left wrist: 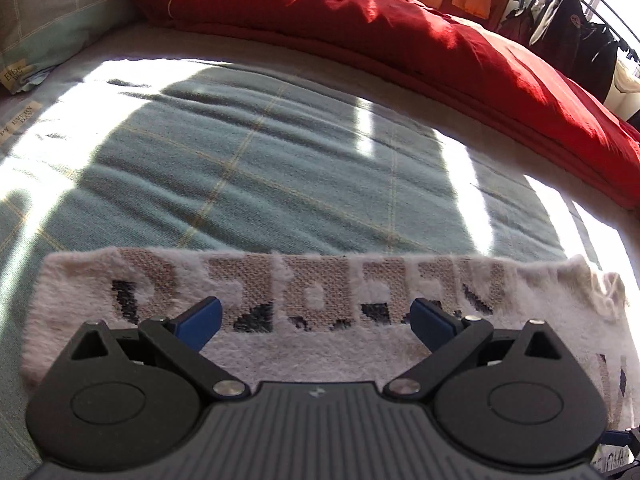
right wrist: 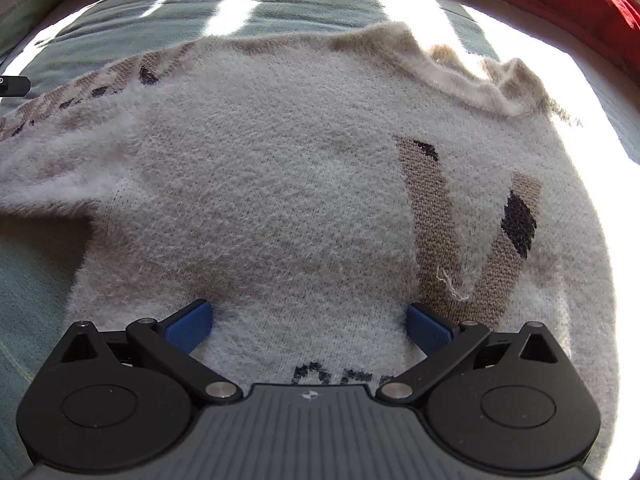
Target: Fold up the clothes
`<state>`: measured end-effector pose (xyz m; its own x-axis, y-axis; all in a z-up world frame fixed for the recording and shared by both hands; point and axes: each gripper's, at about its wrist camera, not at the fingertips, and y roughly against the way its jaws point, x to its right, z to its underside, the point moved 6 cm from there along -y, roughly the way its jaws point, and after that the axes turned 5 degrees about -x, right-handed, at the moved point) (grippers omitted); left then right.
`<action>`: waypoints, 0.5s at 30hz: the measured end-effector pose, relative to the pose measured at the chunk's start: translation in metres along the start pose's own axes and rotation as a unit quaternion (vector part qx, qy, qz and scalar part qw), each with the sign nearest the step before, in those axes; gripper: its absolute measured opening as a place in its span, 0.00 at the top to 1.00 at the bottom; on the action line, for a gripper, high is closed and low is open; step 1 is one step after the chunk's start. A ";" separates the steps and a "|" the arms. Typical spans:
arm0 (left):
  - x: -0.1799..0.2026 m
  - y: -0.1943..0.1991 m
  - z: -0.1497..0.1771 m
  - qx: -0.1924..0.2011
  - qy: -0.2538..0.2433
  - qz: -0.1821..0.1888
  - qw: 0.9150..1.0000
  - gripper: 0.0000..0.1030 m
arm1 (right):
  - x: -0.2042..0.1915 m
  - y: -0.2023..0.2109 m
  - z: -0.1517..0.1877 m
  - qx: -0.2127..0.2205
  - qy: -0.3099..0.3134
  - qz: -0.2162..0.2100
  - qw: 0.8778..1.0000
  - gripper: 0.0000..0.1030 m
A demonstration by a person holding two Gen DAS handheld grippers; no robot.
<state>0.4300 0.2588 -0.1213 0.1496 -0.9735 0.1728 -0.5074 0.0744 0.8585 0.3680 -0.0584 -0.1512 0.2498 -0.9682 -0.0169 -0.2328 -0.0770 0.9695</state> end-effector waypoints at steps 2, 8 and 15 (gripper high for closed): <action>0.022 -0.007 0.007 -0.003 -0.047 -0.005 0.999 0.03 | 0.000 0.000 0.001 0.000 0.002 -0.001 1.000 0.00; 0.026 -0.021 0.041 -0.050 -0.083 -0.049 0.994 0.03 | 0.000 -0.002 0.004 0.001 0.002 -0.004 1.000 0.00; 0.037 0.013 0.061 -0.065 -0.084 -0.057 0.993 0.03 | 0.002 0.001 0.004 -0.015 0.025 -0.018 0.999 0.00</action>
<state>0.3767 0.2105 -0.1331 0.0502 -0.9987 -0.0025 -0.3795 -0.0214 0.9250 0.3648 -0.0613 -0.1514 0.3036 -0.9519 -0.0412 -0.1943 -0.1042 0.9754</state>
